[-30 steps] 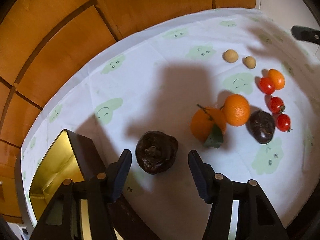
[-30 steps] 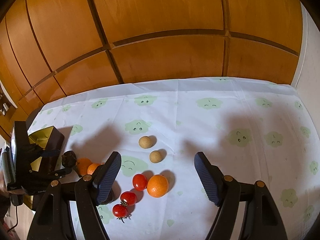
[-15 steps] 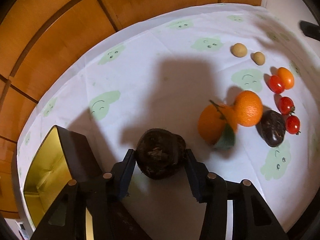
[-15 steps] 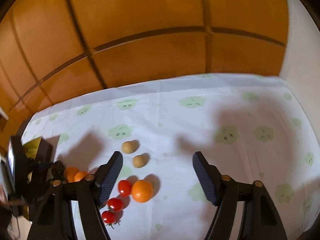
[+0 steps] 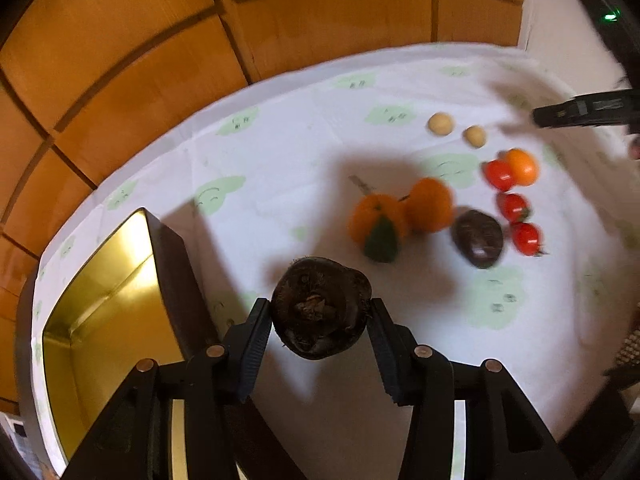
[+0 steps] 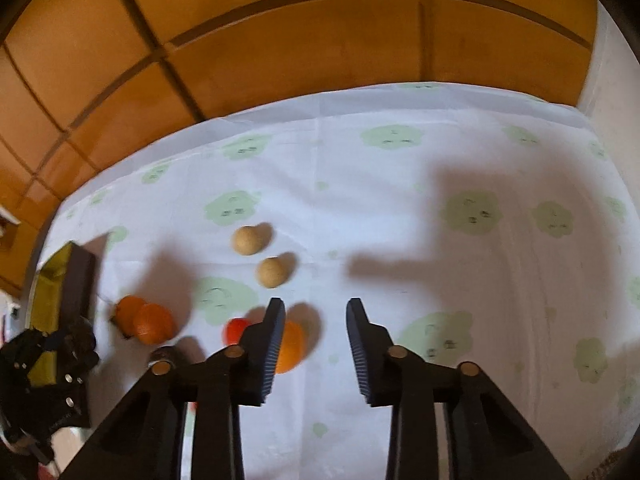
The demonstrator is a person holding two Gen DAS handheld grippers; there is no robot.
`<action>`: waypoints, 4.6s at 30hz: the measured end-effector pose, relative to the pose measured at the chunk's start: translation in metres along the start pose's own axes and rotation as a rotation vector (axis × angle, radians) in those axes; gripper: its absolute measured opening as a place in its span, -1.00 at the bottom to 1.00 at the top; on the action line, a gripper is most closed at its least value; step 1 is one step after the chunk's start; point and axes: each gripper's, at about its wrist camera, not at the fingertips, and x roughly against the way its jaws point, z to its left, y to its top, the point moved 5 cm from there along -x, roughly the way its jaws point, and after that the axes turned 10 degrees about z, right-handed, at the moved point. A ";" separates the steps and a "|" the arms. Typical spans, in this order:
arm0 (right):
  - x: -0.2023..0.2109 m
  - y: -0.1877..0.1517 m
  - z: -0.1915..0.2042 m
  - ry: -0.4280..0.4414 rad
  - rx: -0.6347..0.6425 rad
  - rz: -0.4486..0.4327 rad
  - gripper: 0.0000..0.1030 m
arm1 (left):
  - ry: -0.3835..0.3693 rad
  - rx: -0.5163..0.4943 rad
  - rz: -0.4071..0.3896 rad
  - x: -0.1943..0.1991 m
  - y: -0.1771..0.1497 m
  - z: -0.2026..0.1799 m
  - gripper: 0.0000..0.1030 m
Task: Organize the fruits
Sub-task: 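Lift the mangosteen with the left tool while the right tool grasps a cherry tomato, then lower the mangosteen into the gold tray and open the left tool, then carry the cherry tomato into the gold tray and release it with the right tool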
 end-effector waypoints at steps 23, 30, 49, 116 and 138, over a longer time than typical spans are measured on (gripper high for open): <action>-0.059 -0.062 0.072 0.112 0.307 0.354 -0.45 | -0.118 0.165 -0.129 -0.006 -0.061 -0.079 -0.04; -0.058 -0.059 0.066 0.105 0.297 0.334 -0.45 | -0.121 0.176 -0.132 -0.007 -0.062 -0.082 -0.03; -0.066 -0.064 0.082 -0.019 0.430 0.274 -0.50 | -0.113 0.185 -0.156 -0.006 -0.063 -0.080 -0.05; -0.061 -0.094 0.110 -0.123 0.605 0.243 -0.50 | 0.137 0.689 -0.245 0.080 -0.114 0.086 0.42; 0.007 -0.099 0.286 0.236 0.666 0.013 -0.50 | 0.180 0.848 -0.258 0.087 -0.166 0.128 0.42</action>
